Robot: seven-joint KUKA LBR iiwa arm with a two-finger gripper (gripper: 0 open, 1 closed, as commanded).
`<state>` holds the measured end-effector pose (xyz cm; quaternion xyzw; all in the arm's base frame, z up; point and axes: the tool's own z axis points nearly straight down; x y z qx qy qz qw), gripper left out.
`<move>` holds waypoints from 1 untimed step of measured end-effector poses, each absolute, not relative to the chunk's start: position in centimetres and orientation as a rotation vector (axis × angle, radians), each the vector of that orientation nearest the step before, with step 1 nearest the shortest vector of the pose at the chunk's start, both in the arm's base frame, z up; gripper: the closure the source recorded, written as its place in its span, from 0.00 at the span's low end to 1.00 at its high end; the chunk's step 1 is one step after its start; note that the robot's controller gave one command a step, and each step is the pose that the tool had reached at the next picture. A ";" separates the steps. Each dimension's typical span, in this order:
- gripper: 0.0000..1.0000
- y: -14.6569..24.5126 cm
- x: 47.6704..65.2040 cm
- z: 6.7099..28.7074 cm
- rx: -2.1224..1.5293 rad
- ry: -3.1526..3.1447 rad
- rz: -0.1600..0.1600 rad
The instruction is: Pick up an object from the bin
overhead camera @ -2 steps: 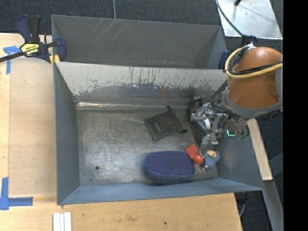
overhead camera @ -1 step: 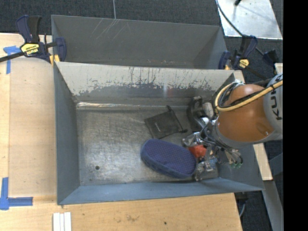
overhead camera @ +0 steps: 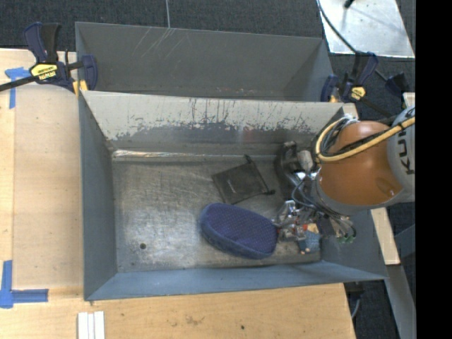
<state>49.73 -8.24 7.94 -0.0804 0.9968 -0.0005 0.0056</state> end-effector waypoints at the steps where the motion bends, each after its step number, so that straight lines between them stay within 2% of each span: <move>1: 1.00 -7.4 50.4 29.1 -0.448 3.097 -0.006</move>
Offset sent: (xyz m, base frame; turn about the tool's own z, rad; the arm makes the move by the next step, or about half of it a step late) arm 0.0045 0.0088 0.2060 -0.1275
